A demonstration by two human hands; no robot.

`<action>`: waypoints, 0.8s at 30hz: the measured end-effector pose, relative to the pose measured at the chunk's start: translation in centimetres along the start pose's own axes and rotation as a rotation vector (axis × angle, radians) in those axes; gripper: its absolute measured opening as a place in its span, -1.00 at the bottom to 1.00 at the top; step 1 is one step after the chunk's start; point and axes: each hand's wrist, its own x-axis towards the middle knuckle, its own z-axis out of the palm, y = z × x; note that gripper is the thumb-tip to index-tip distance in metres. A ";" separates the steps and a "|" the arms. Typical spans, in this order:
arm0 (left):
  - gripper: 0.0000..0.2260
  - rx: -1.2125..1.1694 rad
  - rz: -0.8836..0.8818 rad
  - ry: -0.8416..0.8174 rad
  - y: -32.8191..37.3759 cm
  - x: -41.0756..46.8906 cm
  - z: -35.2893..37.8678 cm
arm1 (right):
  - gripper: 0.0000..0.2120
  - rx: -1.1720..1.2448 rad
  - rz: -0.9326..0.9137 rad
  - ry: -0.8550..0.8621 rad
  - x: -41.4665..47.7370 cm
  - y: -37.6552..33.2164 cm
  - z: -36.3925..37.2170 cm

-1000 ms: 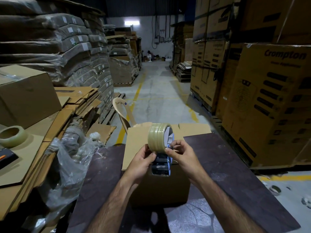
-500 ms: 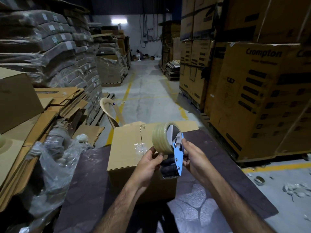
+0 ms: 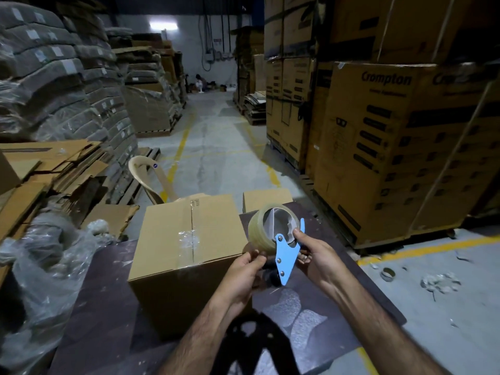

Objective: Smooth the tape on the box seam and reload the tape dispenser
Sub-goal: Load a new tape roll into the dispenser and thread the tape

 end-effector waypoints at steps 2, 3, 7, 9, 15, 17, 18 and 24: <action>-0.85 0.055 -0.035 -0.010 -0.7 0.3 0.9 | -0.81 0.005 0.000 0.028 0.0 -0.1 -0.9; -0.84 0.063 -0.044 -0.008 -0.8 0.4 1.4 | -0.79 0.003 -0.003 0.033 0.0 -0.1 -1.4; -0.77 0.082 -0.083 0.051 -1.5 1.1 3.0 | -0.81 -0.022 -0.016 0.068 0.1 -0.2 -2.9; -0.75 0.060 -0.113 0.060 -1.9 1.8 3.3 | -0.82 -0.011 -0.006 0.087 0.3 -0.3 -3.7; -0.76 0.102 -0.183 0.033 -3.7 3.0 4.6 | -0.84 -0.004 0.022 0.141 1.3 0.5 -6.5; -0.72 0.089 -0.224 0.005 -4.2 3.0 5.0 | -0.82 -0.003 0.041 0.175 1.5 1.0 -7.4; -0.71 0.082 -0.242 0.005 -4.6 3.2 5.1 | -0.80 -0.004 0.046 0.196 1.7 1.4 -8.0; -0.71 0.047 -0.384 0.072 -7.1 4.6 4.4 | -0.84 0.059 0.067 0.301 2.5 3.8 -10.9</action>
